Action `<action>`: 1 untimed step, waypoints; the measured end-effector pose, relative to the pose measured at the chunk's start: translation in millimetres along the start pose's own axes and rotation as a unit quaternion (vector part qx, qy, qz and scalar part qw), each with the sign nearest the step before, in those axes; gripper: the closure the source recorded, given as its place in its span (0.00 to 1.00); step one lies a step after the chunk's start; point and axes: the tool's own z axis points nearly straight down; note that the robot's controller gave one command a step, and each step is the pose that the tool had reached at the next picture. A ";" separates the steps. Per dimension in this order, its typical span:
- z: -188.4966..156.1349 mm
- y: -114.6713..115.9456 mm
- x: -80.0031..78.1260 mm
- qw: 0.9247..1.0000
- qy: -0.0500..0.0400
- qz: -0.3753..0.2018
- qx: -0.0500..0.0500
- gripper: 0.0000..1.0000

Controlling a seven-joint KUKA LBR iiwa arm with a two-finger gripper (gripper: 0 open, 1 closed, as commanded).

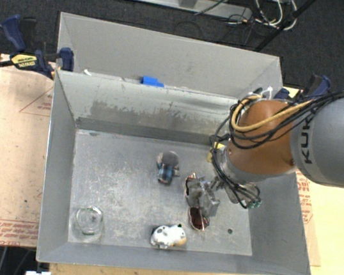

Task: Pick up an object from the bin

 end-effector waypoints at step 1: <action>-18.8 -21.4 16.8 1.000 0.000 0.000 -0.001 1.00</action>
Offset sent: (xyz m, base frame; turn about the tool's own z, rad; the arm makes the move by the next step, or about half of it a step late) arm -0.0145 -0.0007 0.0355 0.0388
